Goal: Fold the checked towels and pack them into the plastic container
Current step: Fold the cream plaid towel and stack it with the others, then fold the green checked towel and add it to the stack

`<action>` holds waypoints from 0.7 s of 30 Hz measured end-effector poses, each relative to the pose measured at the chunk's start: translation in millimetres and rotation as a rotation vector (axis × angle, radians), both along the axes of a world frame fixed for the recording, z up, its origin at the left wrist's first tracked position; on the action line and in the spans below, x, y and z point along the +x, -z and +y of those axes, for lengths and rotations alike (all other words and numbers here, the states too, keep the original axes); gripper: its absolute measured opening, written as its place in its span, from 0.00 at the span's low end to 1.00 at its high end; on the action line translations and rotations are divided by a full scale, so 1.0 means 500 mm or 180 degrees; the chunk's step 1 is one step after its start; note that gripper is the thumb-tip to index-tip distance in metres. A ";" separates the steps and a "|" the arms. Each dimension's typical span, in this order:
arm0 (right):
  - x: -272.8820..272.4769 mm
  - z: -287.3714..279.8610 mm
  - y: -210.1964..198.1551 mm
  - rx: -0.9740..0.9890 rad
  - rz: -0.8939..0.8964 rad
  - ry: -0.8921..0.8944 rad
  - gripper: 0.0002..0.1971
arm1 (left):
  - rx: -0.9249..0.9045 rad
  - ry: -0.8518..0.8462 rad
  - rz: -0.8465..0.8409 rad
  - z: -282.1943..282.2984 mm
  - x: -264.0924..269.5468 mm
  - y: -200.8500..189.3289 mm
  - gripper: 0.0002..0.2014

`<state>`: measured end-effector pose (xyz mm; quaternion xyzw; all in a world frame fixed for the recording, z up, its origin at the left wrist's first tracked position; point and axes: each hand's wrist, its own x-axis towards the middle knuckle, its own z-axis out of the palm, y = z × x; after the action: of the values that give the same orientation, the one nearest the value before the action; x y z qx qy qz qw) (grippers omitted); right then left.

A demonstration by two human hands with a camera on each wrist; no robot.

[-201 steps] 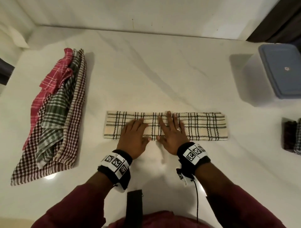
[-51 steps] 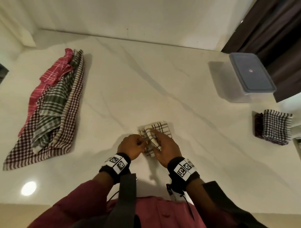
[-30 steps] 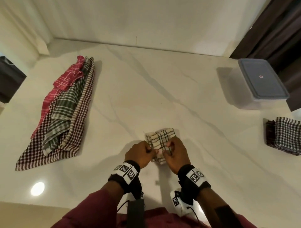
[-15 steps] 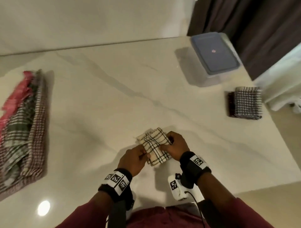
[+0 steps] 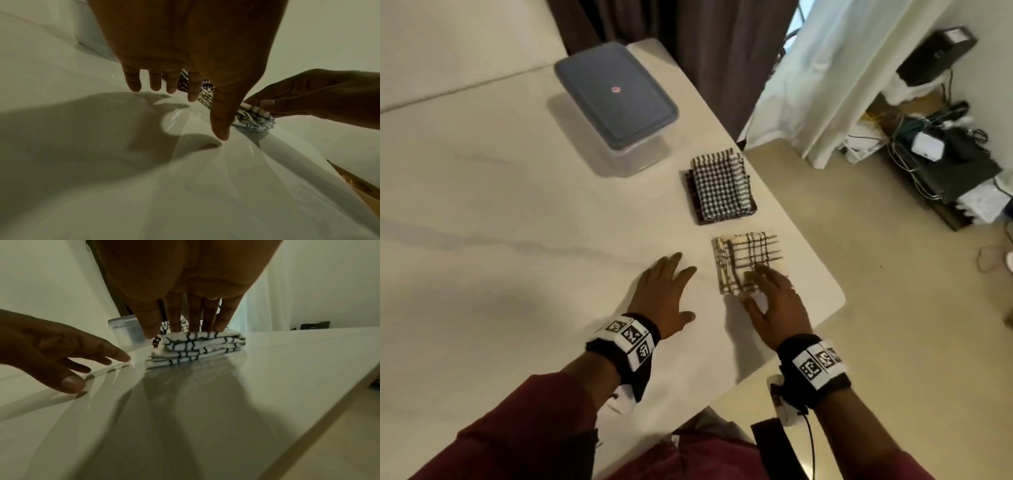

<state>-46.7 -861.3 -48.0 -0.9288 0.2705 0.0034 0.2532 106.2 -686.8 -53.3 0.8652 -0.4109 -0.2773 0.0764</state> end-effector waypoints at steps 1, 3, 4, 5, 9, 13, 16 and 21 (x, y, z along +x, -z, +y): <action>-0.004 0.002 0.007 -0.0049 0.0021 -0.0010 0.23 | 0.0120 0.0026 -0.0041 -0.015 -0.004 0.003 0.44; -0.003 0.007 0.016 -0.0070 0.0034 0.0097 0.25 | 0.0243 -0.0041 -0.0130 -0.028 -0.011 0.009 0.45; 0.000 0.007 0.019 -0.0038 0.0075 0.0153 0.25 | 0.0255 -0.0062 -0.0160 -0.030 -0.012 0.012 0.45; 0.005 0.004 0.024 0.0001 0.0102 0.0171 0.26 | 0.0241 -0.0074 -0.0168 -0.028 -0.012 0.013 0.45; 0.036 -0.031 0.024 0.0234 -0.0016 0.0081 0.27 | 0.0072 -0.0114 -0.0064 -0.016 -0.001 0.015 0.44; 0.079 0.004 -0.018 0.0180 -0.0706 -0.0469 0.17 | -0.0244 -0.0493 0.0227 0.002 0.006 0.000 0.38; 0.118 0.090 -0.026 0.0363 -0.0906 -0.1103 0.13 | -0.0563 -0.0959 0.0219 0.073 0.011 -0.018 0.32; 0.197 0.274 -0.013 0.0983 -0.0687 -0.1599 0.17 | -0.0440 -0.1724 0.0255 0.312 0.007 -0.038 0.25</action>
<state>51.6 -724.1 -41.7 -0.9122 0.0004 0.0082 0.4097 109.5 -530.7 -34.2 0.9245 -0.1792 -0.2521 0.2226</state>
